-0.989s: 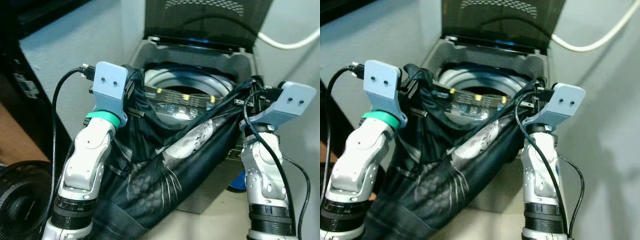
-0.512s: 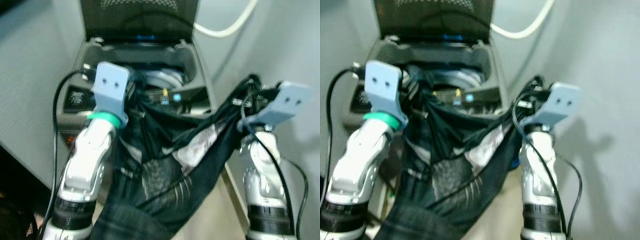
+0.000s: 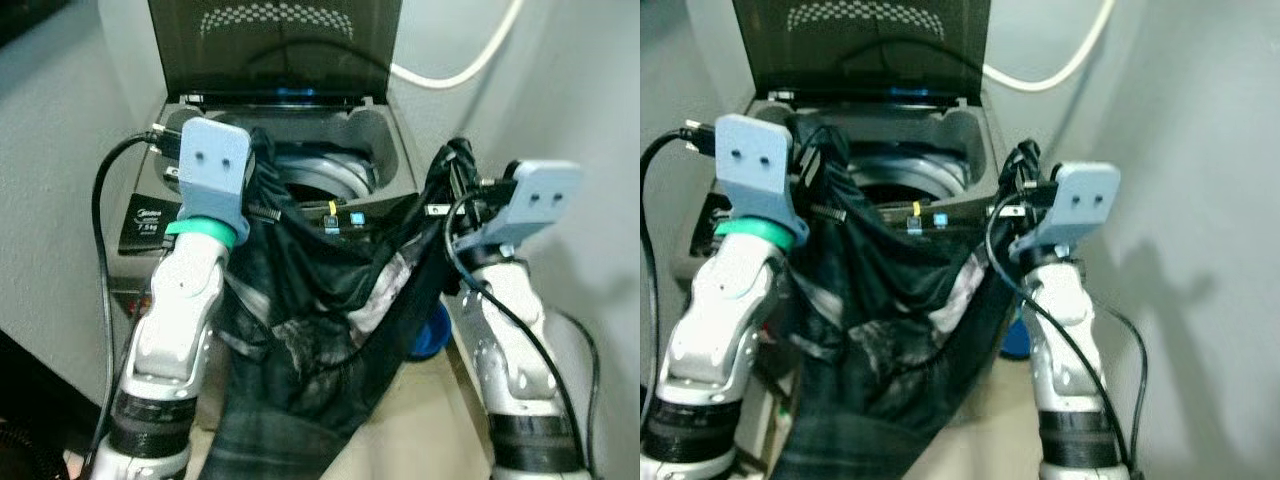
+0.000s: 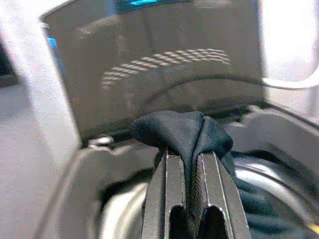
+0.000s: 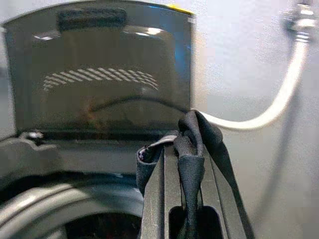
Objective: Clothes washing
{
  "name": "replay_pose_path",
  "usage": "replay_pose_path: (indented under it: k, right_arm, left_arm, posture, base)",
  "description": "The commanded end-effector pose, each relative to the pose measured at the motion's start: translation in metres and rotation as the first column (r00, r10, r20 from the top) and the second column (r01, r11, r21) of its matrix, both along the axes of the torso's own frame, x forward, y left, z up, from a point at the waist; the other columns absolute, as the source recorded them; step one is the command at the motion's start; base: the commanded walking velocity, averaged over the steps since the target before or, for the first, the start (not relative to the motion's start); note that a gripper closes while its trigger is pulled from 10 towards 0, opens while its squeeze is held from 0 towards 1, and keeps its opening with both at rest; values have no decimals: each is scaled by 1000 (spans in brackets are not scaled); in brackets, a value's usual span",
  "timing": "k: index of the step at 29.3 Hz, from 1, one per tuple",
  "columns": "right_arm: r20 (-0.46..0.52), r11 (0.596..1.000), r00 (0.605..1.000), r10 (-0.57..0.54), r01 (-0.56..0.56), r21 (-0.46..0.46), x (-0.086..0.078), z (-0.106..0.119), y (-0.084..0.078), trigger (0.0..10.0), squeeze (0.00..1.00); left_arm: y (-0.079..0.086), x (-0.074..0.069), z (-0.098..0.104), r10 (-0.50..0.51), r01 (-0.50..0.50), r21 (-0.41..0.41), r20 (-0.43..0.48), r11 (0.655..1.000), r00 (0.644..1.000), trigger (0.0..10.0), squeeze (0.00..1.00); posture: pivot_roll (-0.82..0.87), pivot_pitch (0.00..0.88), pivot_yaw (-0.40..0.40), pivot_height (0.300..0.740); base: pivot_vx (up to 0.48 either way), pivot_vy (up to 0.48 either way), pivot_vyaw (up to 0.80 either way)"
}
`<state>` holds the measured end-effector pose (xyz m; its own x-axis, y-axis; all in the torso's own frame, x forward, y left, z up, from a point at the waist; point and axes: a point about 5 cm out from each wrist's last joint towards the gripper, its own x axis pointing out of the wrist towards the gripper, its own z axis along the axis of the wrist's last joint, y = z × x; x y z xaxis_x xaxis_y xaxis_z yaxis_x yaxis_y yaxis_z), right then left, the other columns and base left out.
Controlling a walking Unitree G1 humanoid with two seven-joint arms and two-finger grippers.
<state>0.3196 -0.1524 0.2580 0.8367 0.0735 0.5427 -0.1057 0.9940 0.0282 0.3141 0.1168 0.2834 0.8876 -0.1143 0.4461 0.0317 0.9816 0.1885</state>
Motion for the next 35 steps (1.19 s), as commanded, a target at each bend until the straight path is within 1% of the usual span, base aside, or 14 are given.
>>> replay_pose_path:
  k: [1, 12, 16, 19, 22, 26, 29, 30, 31, 32, 33, 34, 35]
  right_arm:
    - [24, 1000, 999, 22, -22, 1, -2, 3, 5, 10000, 0]
    - [25, 1000, 1000, 11, -11, 0, -3, 3, 2, 10000, 0]
    - [26, 1000, 1000, 4, -4, -1, -3, 3, 1, 10000, 0]
    - [26, 1000, 1000, -5, 5, -2, -3, 3, -1, 10000, 0]
    - [26, 1000, 1000, -4, 4, -3, -3, 3, -1, 10000, 0]
    - [26, 1000, 1000, 5, -5, -7, -3, 3, 0, 10000, 0]
    - [27, 999, 999, 28, -27, -20, -3, 3, 3, 10000, 0]
    - [27, 996, 997, 74, -73, -45, -4, 4, 8, 10000, 0]
    - [32, 985, 988, 151, -147, -93, -6, 8, 16, 10000, 0]
    - [32, 985, 988, 151, -147, -93, -6, 8, 16, 10000, 0]
    - [33, 972, 978, 204, -198, -127, -8, 10, 22, 10000, 0]
    - [36, 934, 954, 297, -282, -217, -12, 16, 34, 10000, 0]
    - [43, 896, 930, 366, -339, -287, -13, 23, 46, 10000, 0]
  left_arm:
    - [4, -2, 3, 16, -16, -7, 19, 1000, 1000, 10000, 0]
    - [4, 0, 1, 14, -14, -14, 19, 1000, 1000, 10000, 0]
    - [2, 0, 0, -8, 8, 1, 14, 1000, 1000, 10000, 0]
    - [-2, -1, -4, -47, 47, 13, -8, 999, 999, 10000, 0]
    - [-3, -2, -4, -51, 51, 12, -8, 999, 999, 10000, 0]
    - [-5, -2, -5, -65, 65, 0, -7, 998, 998, 10000, 0]
    - [-5, -2, -5, -72, 71, -26, -17, 997, 997, 10000, 0]
    - [-4, -1, -3, -74, 72, -52, -20, 996, 997, 10000, 0]
    - [-2, 1, 0, -77, 77, -57, -11, 995, 997, 10000, 0]
    - [-2, 1, 0, -77, 77, -57, -11, 995, 997, 10000, 0]
    - [-1, 1, 2, -80, 79, -57, -2, 995, 997, 10000, 0]
    - [-1, 5, 5, -85, 85, -47, 2, 995, 996, 10000, 0]
    - [2, 13, 7, -77, 75, -66, -14, 995, 997, 10000, 0]
  posture:
    - [103, 53, 37, 740]
    - [97, 54, 39, 740]
    - [97, 54, 39, 740]
    - [97, 54, 39, 740]
    - [97, 51, 37, 740]
    - [99, 49, 33, 740]
    - [99, 48, 32, 740]
    - [99, 46, 31, 740]
    - [99, 46, 31, 740]
    - [99, 46, 31, 740]
    - [99, 46, 31, 740]
    - [95, 43, 27, 740]
    - [91, 43, 25, 740]
  base:
    - [454, 0, 0]
    - [421, 0, 0]
    - [0, 0, 0]
    - [0, 0, 0]
    - [0, 0, 0]
    - [0, 0, 0]
    - [0, 0, 0]
    - [0, 0, 0]
    - [0, 0, 0]
    - [0, 0, 0]
    - [0, 0, 0]
    - [0, 0, 0]
    - [0, 0, 0]
